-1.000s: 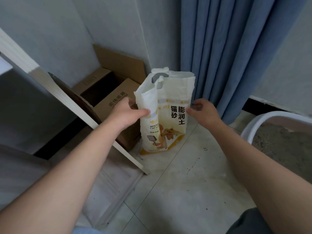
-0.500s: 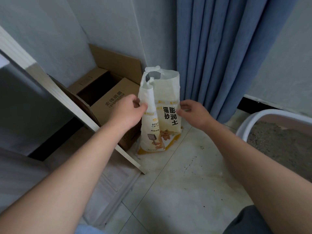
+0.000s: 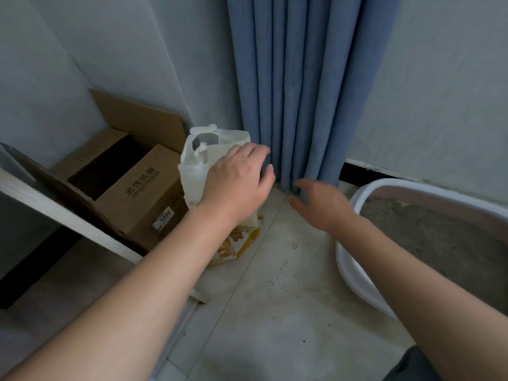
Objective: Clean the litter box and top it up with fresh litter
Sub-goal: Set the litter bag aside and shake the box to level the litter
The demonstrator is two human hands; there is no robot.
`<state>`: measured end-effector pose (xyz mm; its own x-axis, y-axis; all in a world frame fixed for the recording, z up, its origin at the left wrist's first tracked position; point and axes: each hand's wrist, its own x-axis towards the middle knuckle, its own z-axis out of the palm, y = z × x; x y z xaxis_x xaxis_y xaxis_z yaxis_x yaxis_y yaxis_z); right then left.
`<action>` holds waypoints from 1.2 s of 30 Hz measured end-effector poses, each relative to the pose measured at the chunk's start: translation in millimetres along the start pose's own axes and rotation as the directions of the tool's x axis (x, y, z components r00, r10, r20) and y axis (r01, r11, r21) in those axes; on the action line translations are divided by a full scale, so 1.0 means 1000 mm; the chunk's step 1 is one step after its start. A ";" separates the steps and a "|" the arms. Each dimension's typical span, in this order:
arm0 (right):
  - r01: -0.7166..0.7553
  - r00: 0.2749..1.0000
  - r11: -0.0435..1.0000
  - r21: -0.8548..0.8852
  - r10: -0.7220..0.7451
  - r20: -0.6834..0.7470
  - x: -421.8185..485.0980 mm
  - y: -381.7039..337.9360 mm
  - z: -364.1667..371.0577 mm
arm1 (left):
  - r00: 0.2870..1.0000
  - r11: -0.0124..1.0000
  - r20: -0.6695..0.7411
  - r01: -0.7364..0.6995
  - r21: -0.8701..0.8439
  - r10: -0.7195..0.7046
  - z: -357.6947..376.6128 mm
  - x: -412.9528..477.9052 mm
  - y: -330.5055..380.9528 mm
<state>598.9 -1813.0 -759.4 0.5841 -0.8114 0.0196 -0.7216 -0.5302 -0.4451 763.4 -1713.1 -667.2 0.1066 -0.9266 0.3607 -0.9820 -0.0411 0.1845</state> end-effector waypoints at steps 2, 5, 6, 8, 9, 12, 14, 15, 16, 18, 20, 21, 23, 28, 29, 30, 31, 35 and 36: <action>-0.033 0.999 0.999 -0.019 0.033 0.003 -0.010 0.016 -0.008 | 0.998 0.999 0.061 -0.034 -0.002 0.034 0.017 0.007 0.014; -0.112 0.994 0.990 -0.085 0.113 0.006 -0.023 0.042 -0.023 | 0.986 0.997 0.156 -0.069 0.019 0.065 0.042 0.016 0.035; -0.139 0.990 0.985 -0.103 0.140 -0.001 -0.027 0.050 -0.029 | 0.980 0.996 0.184 -0.083 0.028 0.076 0.050 0.019 0.042; -0.182 0.983 0.975 -0.127 0.179 -0.033 -0.035 0.065 -0.041 | 0.967 0.993 0.232 -0.110 0.029 0.101 0.067 0.024 0.055; -0.203 0.979 0.970 -0.135 0.198 -0.050 -0.039 0.071 -0.046 | 0.961 0.992 0.253 -0.120 0.025 0.110 0.075 0.027 0.062; -0.255 0.966 0.953 -0.162 0.244 -0.087 -0.051 0.084 -0.058 | 0.947 0.989 0.292 -0.145 0.016 0.134 0.096 0.032 0.079; -0.286 0.958 0.942 -0.177 0.275 -0.084 -0.058 0.093 -0.062 | 0.935 0.986 0.319 -0.167 0.006 0.157 0.106 0.033 0.088; -0.294 0.955 0.939 -0.179 0.284 -0.082 -0.061 0.097 -0.063 | 0.928 0.985 0.331 -0.175 -0.008 0.168 0.110 0.034 0.092; -0.297 0.954 0.938 -0.178 0.286 -0.086 -0.064 0.102 -0.064 | 0.925 0.984 0.337 -0.178 -0.020 0.174 0.113 0.035 0.095; -0.304 0.951 0.937 -0.173 0.288 -0.108 -0.069 0.110 -0.066 | 0.925 0.984 0.336 -0.178 -0.028 0.177 0.115 0.038 0.101; -0.320 0.945 0.934 -0.160 0.303 -0.122 -0.073 0.116 -0.069 | 0.926 0.983 0.330 -0.180 -0.035 0.182 0.116 0.042 0.107; -0.329 0.942 0.932 -0.153 0.313 -0.122 -0.075 0.118 -0.071 | 0.927 0.982 0.325 -0.183 -0.041 0.187 0.117 0.043 0.109; -0.335 0.940 0.931 -0.145 0.319 -0.125 -0.079 0.120 -0.076 | 0.927 0.981 0.320 -0.188 -0.048 0.193 0.117 0.044 0.113; -0.344 0.934 0.931 -0.125 0.326 -0.144 -0.086 0.119 -0.083 | 0.930 0.979 0.305 -0.199 -0.053 0.206 0.109 0.051 0.122; -0.352 0.931 0.929 -0.112 0.336 -0.142 -0.086 0.118 -0.085 | 0.938 0.977 0.274 -0.204 -0.057 0.212 0.104 0.054 0.124; -0.354 0.930 0.930 -0.103 0.338 -0.144 -0.085 0.115 -0.086 | 0.946 0.976 0.242 -0.207 -0.060 0.216 0.097 0.057 0.127; -0.349 0.931 0.932 -0.095 0.334 -0.149 -0.084 0.112 -0.087 | 0.952 0.976 0.216 -0.209 -0.060 0.218 0.091 0.059 0.128; -0.301 0.945 0.950 -0.086 0.285 -0.158 -0.074 0.096 -0.082 | 0.964 0.979 0.172 -0.202 -0.030 0.204 0.073 0.057 0.124; -0.287 0.951 0.954 -0.090 0.272 -0.150 -0.072 0.092 -0.080 | 0.967 0.981 0.168 -0.194 -0.018 0.194 0.071 0.054 0.121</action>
<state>460.4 -1822.9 -730.5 0.3034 -0.9523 0.0321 -0.8892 -0.2950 -0.3496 639.6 -1795.0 -690.4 -0.1136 -0.9663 0.2310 -0.9811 0.1457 0.1274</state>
